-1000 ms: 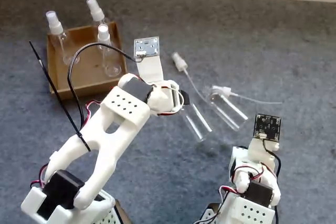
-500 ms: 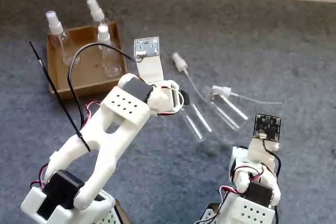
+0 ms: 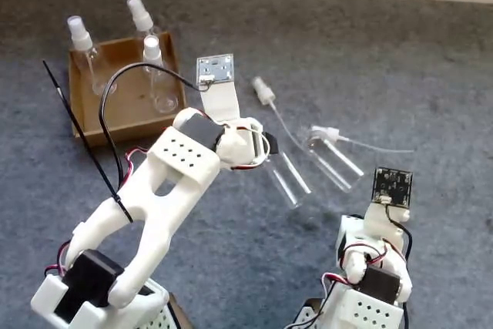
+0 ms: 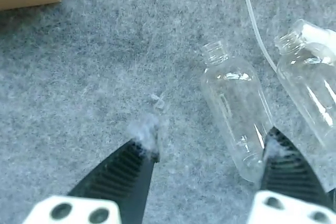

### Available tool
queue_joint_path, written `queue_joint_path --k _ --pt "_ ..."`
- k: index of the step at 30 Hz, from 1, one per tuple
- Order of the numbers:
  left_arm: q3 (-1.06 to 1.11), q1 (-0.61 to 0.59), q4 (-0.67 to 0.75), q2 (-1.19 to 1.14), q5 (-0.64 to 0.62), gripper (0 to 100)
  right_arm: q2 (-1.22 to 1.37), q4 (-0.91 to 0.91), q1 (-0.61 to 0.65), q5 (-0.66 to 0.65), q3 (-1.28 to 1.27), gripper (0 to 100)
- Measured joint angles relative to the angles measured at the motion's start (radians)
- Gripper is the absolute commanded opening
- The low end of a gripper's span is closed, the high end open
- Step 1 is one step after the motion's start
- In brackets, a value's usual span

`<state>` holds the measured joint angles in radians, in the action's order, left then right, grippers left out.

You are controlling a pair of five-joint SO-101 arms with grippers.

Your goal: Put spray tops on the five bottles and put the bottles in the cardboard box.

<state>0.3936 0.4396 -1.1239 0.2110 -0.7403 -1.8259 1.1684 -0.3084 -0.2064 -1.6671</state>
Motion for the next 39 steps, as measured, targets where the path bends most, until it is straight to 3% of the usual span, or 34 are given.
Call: queue_joint_path --k 21,30,39 --pt "-0.012 0.002 0.0 -0.002 0.0 27 0.0 0.0 0.0 0.0 0.0 0.5" --pt "-0.017 0.043 0.132 -0.253 -0.077 27 0.0 0.0 0.0 0.0 0.0 0.5" --pt "-0.103 0.055 0.153 -0.347 -0.081 27 0.0 0.0 0.0 0.0 0.0 0.5"
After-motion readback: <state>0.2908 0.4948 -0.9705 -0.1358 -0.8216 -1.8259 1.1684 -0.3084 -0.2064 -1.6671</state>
